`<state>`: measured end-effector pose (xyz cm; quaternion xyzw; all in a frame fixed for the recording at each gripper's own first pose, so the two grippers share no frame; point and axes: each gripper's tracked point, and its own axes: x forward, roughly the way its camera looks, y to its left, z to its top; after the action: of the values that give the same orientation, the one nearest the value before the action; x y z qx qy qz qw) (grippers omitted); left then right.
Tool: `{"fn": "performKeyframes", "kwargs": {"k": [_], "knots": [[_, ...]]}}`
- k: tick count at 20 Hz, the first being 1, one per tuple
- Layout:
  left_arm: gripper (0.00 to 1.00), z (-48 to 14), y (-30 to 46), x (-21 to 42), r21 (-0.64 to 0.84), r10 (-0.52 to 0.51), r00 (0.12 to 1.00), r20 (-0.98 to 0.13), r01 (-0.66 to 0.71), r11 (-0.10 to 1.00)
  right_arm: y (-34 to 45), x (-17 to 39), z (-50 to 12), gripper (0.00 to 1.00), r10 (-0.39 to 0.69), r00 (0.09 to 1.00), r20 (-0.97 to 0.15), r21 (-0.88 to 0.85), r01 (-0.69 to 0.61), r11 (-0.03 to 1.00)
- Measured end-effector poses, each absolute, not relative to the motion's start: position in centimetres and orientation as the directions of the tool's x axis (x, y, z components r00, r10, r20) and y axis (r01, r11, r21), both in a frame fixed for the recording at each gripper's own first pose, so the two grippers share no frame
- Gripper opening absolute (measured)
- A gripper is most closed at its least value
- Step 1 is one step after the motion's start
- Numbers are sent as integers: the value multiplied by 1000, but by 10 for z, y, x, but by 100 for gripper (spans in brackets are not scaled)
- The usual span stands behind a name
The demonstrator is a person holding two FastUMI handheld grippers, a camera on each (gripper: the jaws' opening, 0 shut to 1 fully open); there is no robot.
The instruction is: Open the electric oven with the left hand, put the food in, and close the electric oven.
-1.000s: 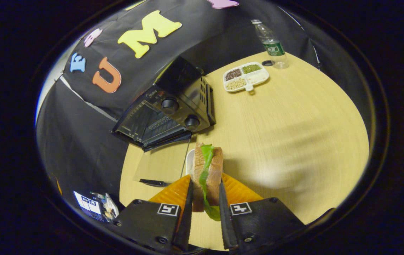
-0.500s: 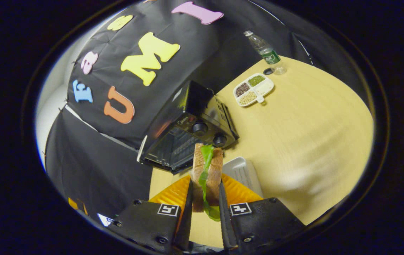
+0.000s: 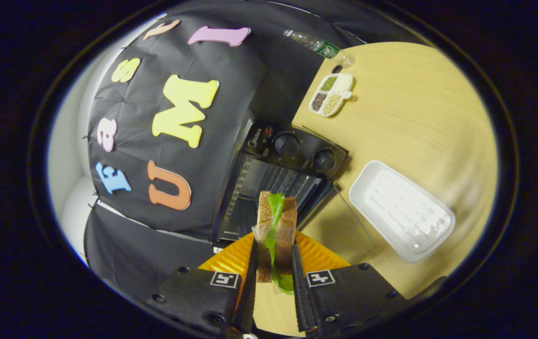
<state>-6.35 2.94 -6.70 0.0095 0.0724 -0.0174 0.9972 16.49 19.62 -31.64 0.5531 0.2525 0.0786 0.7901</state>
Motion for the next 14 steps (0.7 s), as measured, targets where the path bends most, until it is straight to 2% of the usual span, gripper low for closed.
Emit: {"fn": "performKeyframes", "kwargs": {"k": [6, 8, 9, 12, 13, 14], "knots": [[94, -76, 38, -65, 32, -41, 984, -172, 47, 998, 236, 207, -317, 34, 318, 912, -260, 939, 163, 302], [94, -82, 43, -64, 37, -37, 981, -188, 45, 998, 240, 226, -317, 38, 277, 929, -246, 947, 169, 273], [95, -84, 45, -63, 37, -36, 980, -194, 44, 998, 245, 236, -317, 34, 264, 935, -238, 952, 171, 254], [95, -88, 51, -57, 39, -28, 979, -200, 37, 999, 255, 262, -324, 34, 229, 942, -246, 949, 186, 254], [95, -89, 53, -56, 39, -29, 979, -203, 38, 999, 259, 268, -326, 38, 227, 941, -251, 949, 192, 252], [95, -89, 54, -56, 41, -28, 979, -201, 37, 998, 260, 275, -329, 34, 214, 943, -255, 948, 200, 247]]}}
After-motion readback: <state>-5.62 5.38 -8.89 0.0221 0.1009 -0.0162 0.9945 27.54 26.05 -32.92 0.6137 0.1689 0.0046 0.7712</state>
